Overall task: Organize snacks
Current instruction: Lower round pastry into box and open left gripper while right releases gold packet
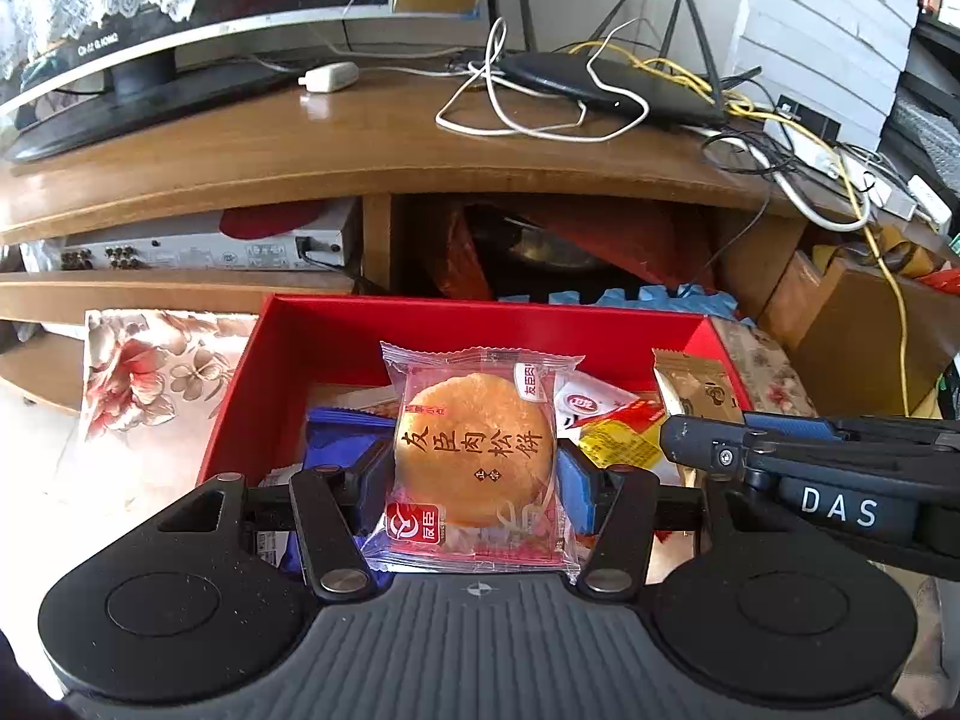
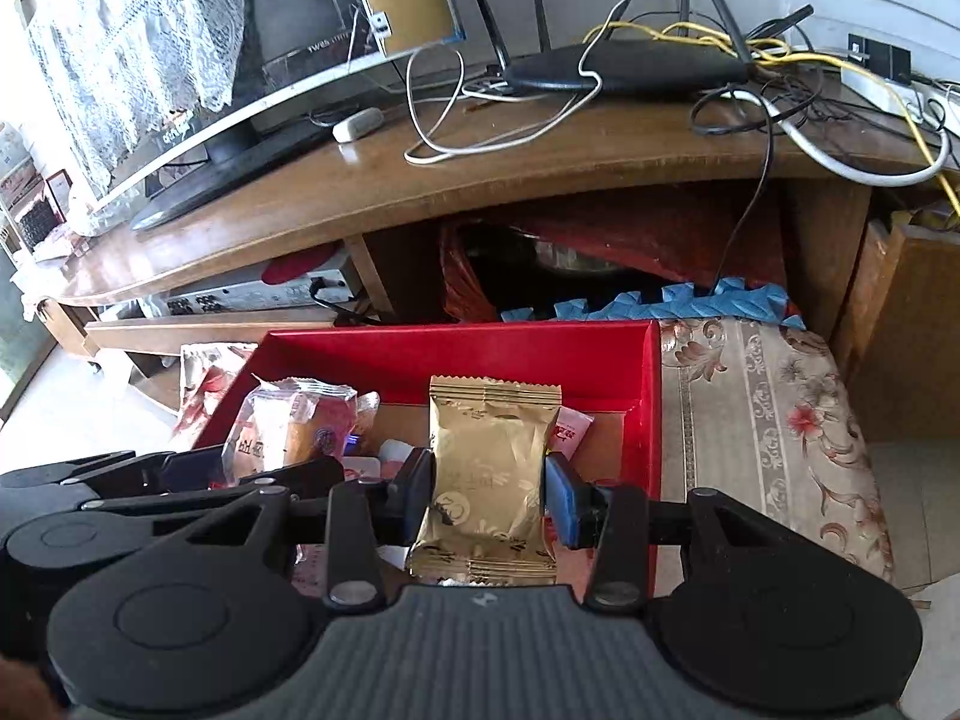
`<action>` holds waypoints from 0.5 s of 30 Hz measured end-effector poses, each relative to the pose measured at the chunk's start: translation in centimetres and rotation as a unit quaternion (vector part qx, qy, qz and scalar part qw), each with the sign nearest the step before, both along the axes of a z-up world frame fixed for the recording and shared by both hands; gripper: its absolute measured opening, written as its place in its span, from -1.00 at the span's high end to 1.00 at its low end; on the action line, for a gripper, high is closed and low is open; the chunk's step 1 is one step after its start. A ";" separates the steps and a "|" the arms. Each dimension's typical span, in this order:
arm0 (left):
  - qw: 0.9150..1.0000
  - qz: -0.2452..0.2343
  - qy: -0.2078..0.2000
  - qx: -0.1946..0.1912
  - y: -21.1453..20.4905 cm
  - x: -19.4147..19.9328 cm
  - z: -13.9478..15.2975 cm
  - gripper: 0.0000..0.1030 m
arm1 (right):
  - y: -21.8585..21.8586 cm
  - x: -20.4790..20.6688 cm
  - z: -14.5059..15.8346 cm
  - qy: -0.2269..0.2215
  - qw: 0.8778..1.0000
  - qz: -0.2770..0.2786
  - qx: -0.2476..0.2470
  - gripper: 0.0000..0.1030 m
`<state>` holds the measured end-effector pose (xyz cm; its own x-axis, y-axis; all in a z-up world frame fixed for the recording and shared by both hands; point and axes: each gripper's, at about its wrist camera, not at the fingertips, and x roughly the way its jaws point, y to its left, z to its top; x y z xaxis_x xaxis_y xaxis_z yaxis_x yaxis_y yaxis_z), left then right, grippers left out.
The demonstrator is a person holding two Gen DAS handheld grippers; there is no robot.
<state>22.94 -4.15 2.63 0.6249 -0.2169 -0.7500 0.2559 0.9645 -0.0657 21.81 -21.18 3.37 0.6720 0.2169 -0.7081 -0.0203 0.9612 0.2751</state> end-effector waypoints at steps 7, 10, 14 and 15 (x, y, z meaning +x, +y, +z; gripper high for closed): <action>1.000 0.008 0.012 0.005 0.1 0.9 -1.0 -0.22 | 0.1 1.1 -1.0 0.014 1.000 0.001 0.004 0.17; 1.000 0.010 0.002 0.013 0.1 0.8 -0.9 -0.22 | 0.2 1.2 -1.0 0.013 1.000 0.003 0.004 0.17; 1.000 0.012 0.002 0.012 0.2 0.8 -0.9 -0.27 | 0.0 1.2 -1.0 0.015 1.000 0.003 0.007 0.17; 1.000 0.012 0.001 0.012 0.2 0.8 -0.9 -0.29 | 0.0 1.2 -0.9 0.015 1.000 0.002 0.008 0.16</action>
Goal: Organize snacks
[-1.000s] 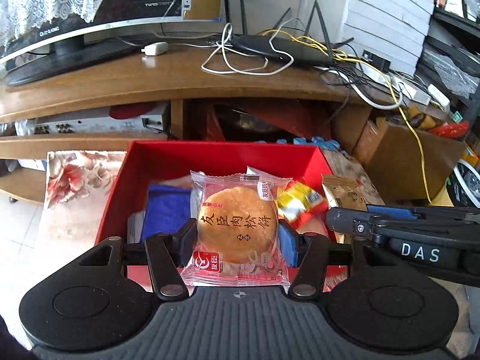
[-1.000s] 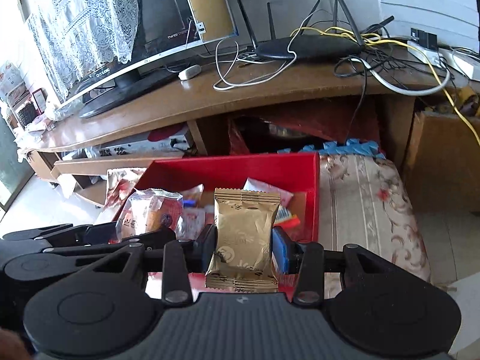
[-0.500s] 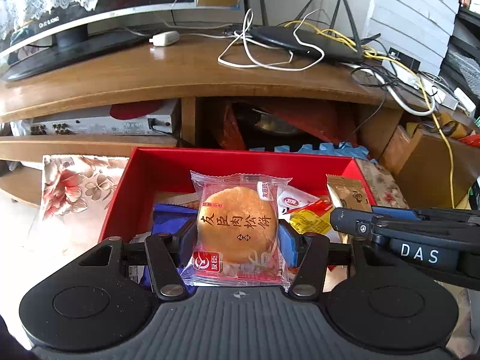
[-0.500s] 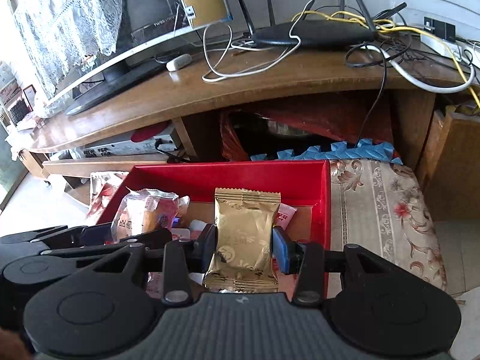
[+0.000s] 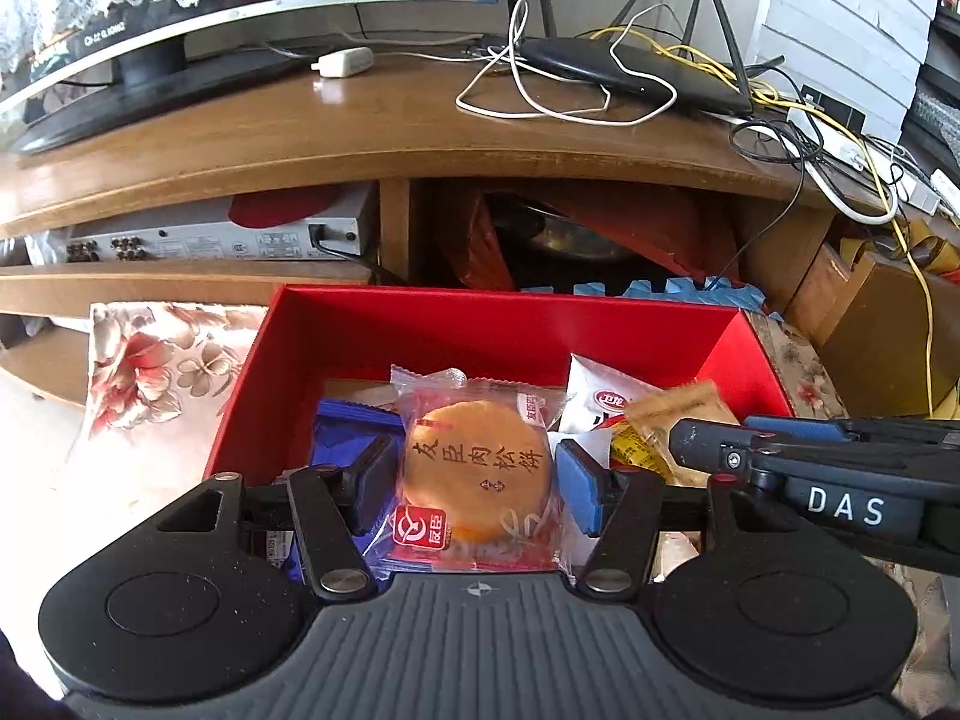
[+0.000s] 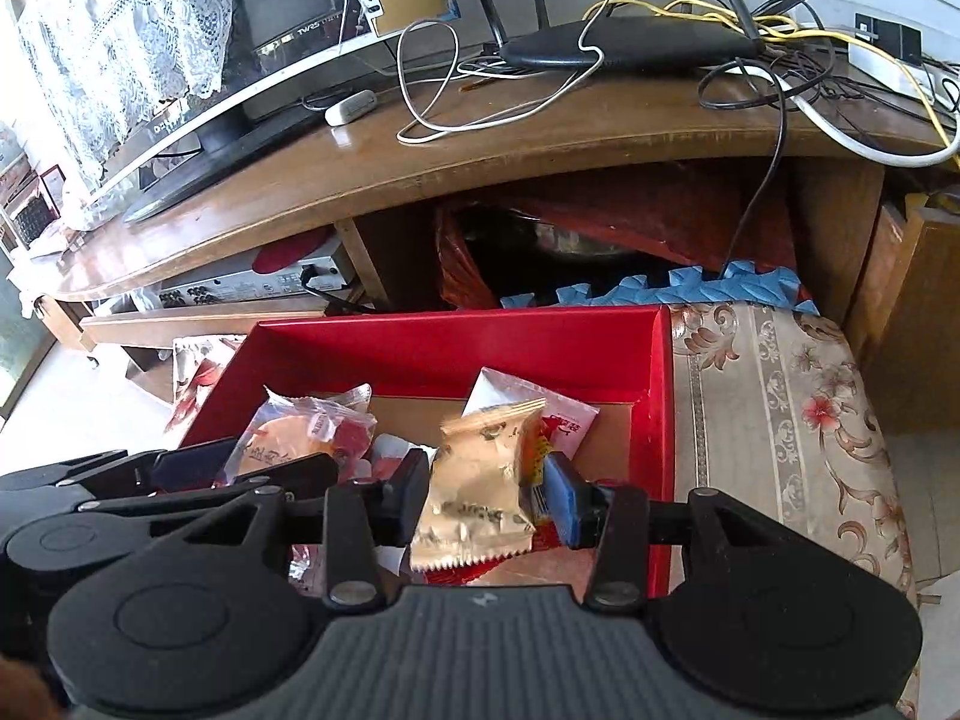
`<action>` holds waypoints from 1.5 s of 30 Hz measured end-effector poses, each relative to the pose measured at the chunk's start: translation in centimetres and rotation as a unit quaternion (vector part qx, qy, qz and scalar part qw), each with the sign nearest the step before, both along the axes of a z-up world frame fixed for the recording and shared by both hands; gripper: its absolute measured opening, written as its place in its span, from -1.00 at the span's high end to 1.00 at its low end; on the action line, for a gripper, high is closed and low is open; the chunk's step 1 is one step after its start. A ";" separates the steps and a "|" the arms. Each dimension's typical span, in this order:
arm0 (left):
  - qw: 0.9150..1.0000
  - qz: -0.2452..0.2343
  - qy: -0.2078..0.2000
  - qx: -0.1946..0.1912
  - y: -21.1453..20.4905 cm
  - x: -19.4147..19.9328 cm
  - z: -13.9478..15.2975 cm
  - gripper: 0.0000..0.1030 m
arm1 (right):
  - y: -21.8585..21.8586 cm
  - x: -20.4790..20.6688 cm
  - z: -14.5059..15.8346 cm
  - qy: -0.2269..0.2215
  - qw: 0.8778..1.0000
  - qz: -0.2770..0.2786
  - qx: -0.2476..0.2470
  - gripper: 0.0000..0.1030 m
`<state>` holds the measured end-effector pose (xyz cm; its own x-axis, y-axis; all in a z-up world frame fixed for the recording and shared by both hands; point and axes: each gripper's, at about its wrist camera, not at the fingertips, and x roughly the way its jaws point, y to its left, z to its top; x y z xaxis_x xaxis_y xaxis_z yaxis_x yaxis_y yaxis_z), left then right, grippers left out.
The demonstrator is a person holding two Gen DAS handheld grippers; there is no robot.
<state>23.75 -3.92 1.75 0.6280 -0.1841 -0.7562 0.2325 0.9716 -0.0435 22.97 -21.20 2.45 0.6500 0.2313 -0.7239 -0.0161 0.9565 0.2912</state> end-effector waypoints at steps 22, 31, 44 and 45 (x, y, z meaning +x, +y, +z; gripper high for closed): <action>1.000 0.013 -0.025 0.002 1.1 -2.7 1.4 -0.65 | -0.3 -4.6 1.8 -0.002 1.000 -0.015 -0.010 0.04; 1.000 0.016 -0.020 0.005 1.7 -6.4 1.3 -0.84 | -0.2 -8.4 1.2 0.016 1.000 -0.018 0.007 0.01; 0.999 0.030 -0.028 0.016 2.5 -11.0 0.8 -1.00 | -0.1 -13.8 1.3 0.020 0.999 -0.026 0.018 -0.02; 0.999 0.031 -0.029 0.016 2.6 -11.3 0.8 -1.00 | -0.1 -14.1 1.3 0.021 0.999 -0.026 0.018 -0.02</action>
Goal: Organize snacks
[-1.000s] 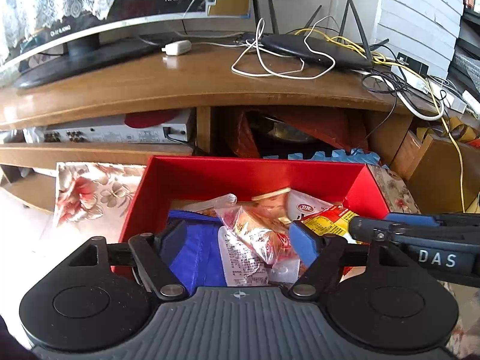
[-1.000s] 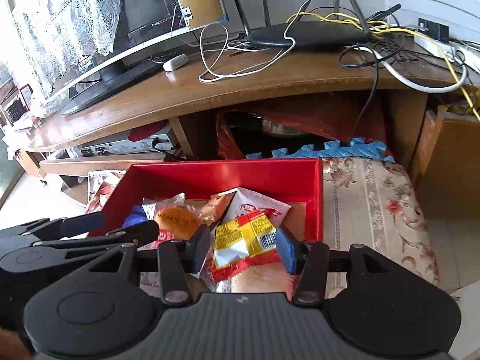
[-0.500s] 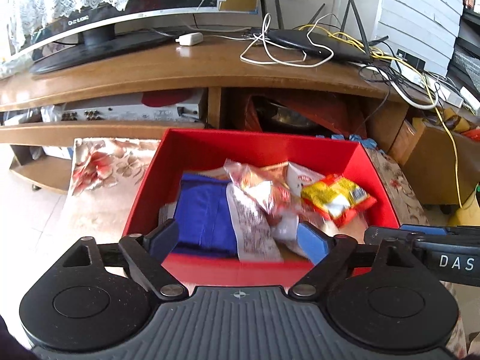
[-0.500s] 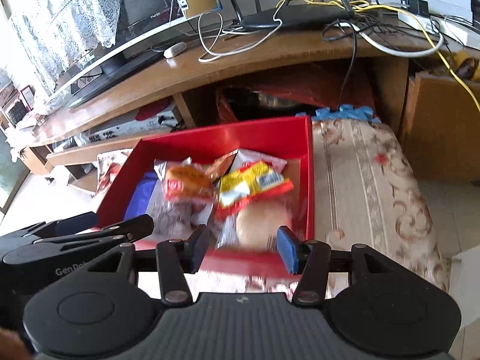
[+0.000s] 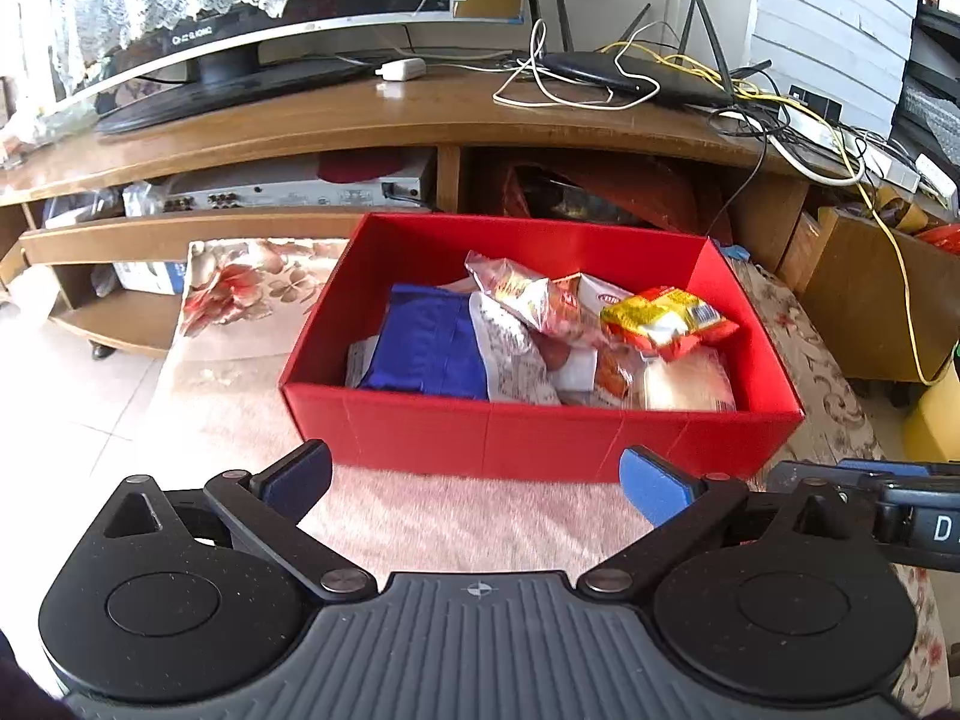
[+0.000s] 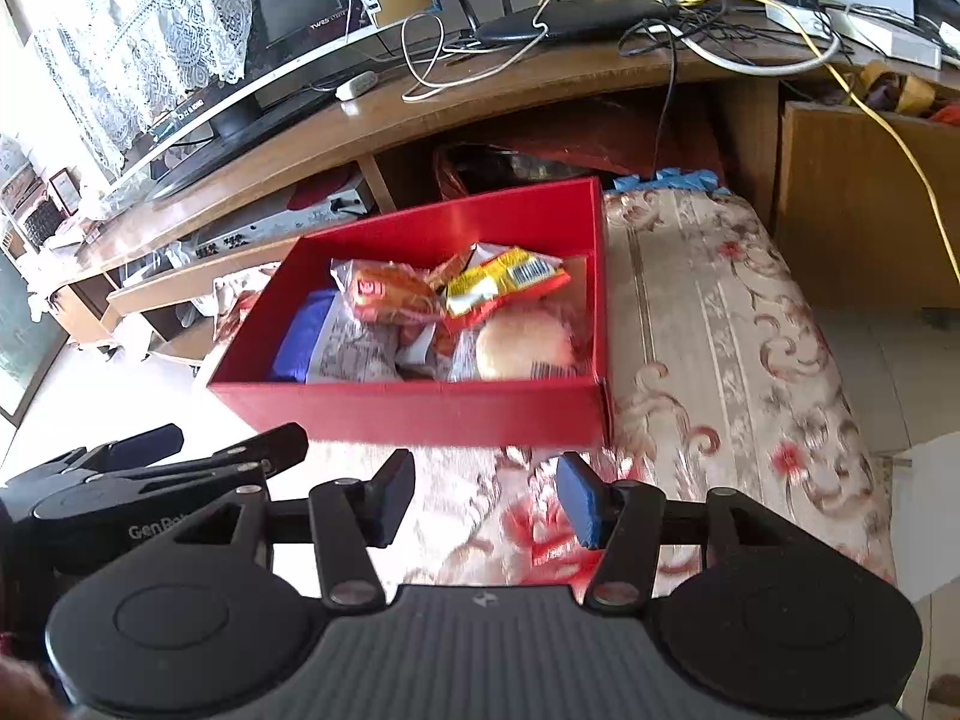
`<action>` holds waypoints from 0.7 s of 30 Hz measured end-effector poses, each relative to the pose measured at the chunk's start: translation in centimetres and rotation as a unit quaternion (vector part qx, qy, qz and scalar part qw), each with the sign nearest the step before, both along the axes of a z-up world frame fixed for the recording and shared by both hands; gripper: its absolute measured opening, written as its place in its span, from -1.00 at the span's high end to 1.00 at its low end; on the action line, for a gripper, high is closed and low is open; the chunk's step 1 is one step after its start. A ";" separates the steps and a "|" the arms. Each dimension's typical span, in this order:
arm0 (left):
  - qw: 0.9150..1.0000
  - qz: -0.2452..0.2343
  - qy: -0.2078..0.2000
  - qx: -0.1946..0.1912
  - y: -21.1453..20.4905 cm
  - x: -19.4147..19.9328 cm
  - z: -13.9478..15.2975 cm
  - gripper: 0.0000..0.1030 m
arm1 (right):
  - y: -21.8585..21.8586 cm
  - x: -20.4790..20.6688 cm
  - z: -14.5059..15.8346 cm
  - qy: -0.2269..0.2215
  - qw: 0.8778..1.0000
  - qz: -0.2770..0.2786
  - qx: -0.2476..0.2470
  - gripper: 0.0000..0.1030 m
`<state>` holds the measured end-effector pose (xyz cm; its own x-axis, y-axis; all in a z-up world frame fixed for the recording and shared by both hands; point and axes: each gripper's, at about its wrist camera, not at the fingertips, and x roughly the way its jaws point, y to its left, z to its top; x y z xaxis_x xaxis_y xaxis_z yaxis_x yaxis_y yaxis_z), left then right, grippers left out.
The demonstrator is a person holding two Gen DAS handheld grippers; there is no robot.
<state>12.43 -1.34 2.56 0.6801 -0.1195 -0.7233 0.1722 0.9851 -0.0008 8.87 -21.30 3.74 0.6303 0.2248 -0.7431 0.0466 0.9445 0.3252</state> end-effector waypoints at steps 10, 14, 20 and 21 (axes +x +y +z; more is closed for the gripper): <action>0.999 -0.001 0.002 0.032 0.1 -2.6 -0.9 -1.00 | 0.7 -2.6 -0.9 0.013 1.000 0.007 -0.007 -0.06; 0.999 -0.005 0.004 0.052 -0.1 -3.4 -1.1 -1.00 | 1.1 -3.3 -1.1 0.017 1.000 0.010 -0.017 -0.06; 0.999 -0.017 0.004 0.037 0.1 -4.7 -1.0 -1.00 | 1.6 -4.1 -1.5 0.022 0.999 0.012 -0.033 -0.07; 0.999 -0.020 0.006 0.031 0.1 -4.8 -1.0 -1.00 | 1.6 -4.2 -1.5 0.022 0.999 0.013 -0.033 -0.07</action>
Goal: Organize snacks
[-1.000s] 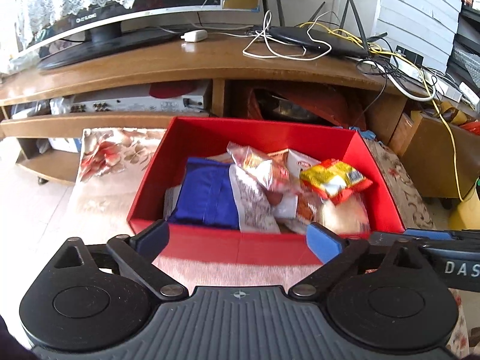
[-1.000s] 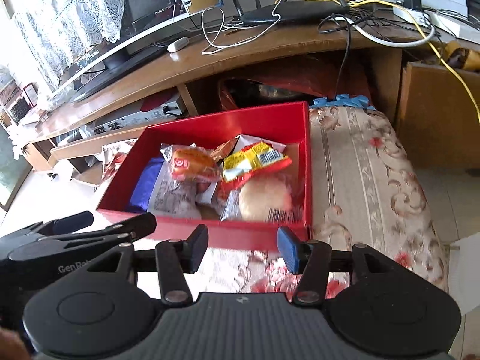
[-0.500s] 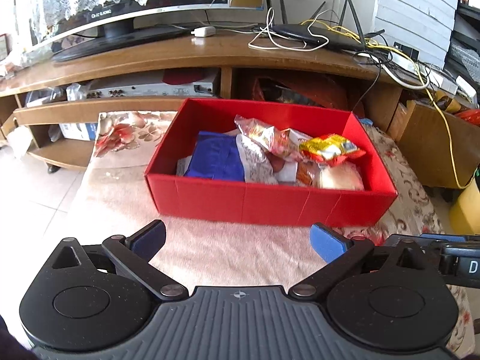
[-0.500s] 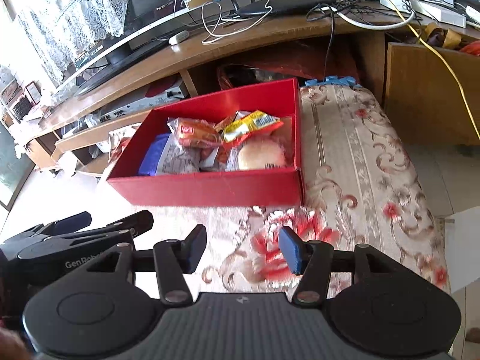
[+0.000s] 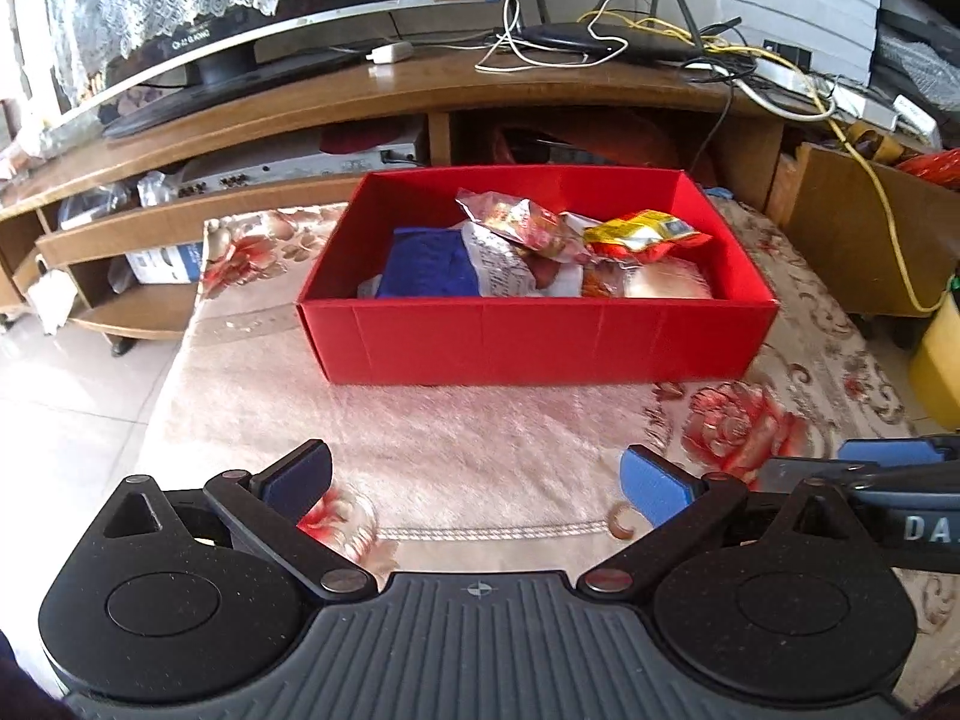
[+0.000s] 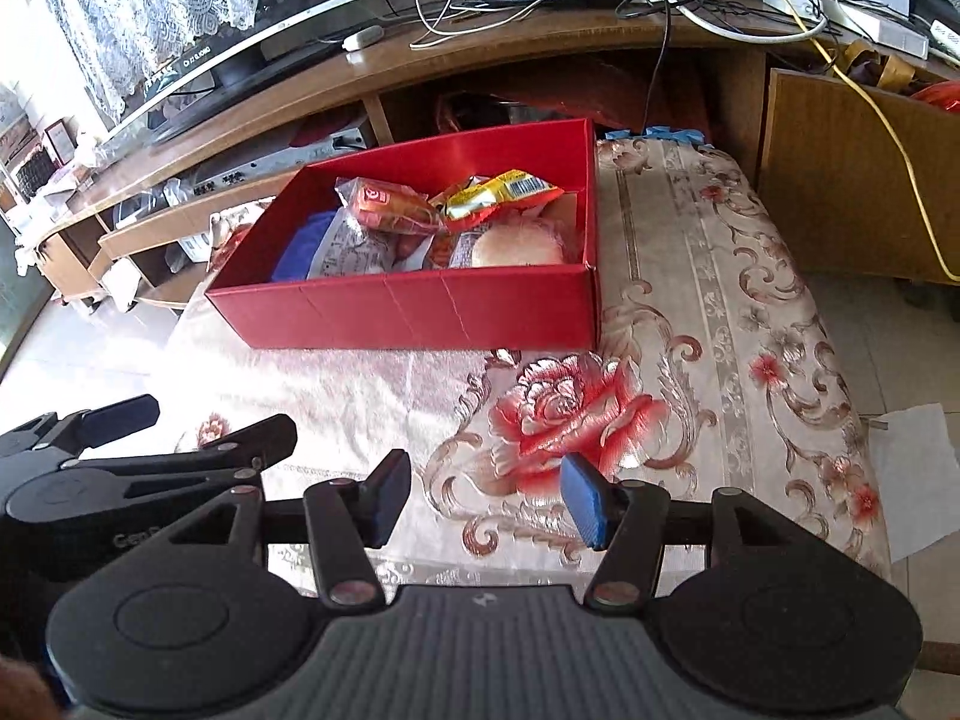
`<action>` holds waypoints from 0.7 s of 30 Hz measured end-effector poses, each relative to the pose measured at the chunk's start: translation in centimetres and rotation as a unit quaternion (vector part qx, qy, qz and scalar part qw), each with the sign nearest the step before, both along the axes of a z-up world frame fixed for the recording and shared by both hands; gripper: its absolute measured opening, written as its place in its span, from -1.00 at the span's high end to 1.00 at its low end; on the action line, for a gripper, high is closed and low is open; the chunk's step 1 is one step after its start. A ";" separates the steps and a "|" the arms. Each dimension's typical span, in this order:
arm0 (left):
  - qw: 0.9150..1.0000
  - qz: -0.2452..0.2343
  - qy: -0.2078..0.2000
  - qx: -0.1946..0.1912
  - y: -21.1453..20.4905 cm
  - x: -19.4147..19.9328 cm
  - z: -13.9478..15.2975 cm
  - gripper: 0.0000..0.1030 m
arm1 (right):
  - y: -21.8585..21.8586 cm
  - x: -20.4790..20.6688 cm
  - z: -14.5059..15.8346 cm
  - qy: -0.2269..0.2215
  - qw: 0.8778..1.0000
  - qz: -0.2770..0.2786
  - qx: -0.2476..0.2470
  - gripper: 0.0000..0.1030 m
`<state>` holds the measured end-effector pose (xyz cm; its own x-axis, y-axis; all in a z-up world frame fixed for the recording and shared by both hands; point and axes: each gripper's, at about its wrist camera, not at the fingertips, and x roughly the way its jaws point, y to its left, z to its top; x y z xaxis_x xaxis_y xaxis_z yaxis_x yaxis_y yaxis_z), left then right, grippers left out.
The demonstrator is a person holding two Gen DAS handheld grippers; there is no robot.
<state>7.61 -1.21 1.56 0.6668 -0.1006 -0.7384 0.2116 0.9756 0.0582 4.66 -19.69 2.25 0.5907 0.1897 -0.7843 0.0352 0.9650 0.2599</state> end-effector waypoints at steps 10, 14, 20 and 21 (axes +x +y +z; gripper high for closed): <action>1.000 0.010 0.017 -0.023 0.5 -0.9 0.4 -0.99 | 0.3 -1.1 0.6 -0.009 1.000 0.004 0.009 -0.08; 0.999 0.013 0.024 -0.039 0.9 -1.1 0.4 -0.99 | 0.3 -1.3 0.8 -0.014 1.000 0.006 0.014 -0.08; 0.998 0.018 0.031 -0.051 1.2 -1.3 0.4 -0.99 | 0.4 -1.6 0.9 -0.016 1.000 0.008 0.015 -0.08; 0.998 0.019 0.030 -0.047 1.1 -1.4 0.5 -0.99 | 0.4 -1.6 0.9 -0.015 1.000 0.008 0.015 -0.08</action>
<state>6.19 -0.06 2.02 0.6265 -0.1475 -0.7653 0.1753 0.9834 -0.0461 3.04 -19.30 3.16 0.6110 0.2225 -0.7597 0.0106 0.9573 0.2889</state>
